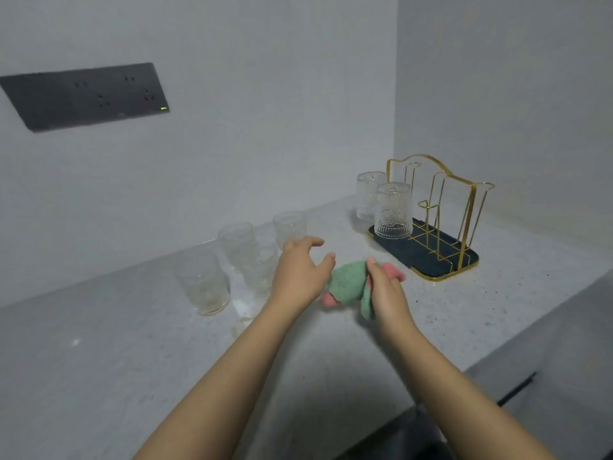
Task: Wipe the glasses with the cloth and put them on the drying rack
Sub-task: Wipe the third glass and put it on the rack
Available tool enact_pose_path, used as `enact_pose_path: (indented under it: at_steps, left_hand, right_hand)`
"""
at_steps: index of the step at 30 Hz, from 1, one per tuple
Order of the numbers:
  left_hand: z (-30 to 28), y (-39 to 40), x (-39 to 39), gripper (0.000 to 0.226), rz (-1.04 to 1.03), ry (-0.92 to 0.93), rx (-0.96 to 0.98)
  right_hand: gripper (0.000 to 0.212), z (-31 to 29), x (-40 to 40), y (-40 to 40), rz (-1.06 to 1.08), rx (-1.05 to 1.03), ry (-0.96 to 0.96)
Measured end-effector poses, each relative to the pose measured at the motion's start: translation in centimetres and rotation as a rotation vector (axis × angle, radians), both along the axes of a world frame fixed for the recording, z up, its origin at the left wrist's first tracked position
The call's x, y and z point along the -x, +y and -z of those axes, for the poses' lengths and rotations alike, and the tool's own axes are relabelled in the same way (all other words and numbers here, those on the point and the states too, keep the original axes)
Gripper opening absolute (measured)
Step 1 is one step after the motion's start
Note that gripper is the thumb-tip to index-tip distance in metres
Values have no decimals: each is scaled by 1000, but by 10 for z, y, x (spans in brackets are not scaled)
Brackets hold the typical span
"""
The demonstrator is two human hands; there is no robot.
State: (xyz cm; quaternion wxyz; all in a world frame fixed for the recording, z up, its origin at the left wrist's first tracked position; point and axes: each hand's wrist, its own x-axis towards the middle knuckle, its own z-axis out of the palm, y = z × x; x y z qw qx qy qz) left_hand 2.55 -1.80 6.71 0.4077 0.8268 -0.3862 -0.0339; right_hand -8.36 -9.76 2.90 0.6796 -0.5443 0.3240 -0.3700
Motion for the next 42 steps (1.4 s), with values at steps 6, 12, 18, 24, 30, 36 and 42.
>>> enact_pose_path:
  at_steps: [6, 12, 18, 24, 30, 36, 42]
  left_hand:
    - [34, 54, -12, 46, -254, -178, 55]
    - [52, 56, -40, 86, -372, 5, 131]
    - [60, 40, -70, 104, -362, 240, 205]
    - [62, 28, -76, 94, -368, 349, 271]
    - [49, 46, -34, 69, -235, 446, 409]
    - [61, 48, 4, 95, -56, 951, 518]
    - [71, 47, 11, 94, 33, 935, 557]
  right_hand:
    - [27, 11, -15, 30, -45, -71, -46]
    - [32, 25, -29, 40, -69, -72, -15]
    - [35, 33, -35, 36, -87, -113, 27]
    - [40, 38, -40, 35, -97, -96, 5]
    - [53, 37, -29, 37, -23, -38, -62]
    - [49, 31, -13, 64, -148, 40, -198]
    - [47, 26, -20, 83, -238, 603, 3]
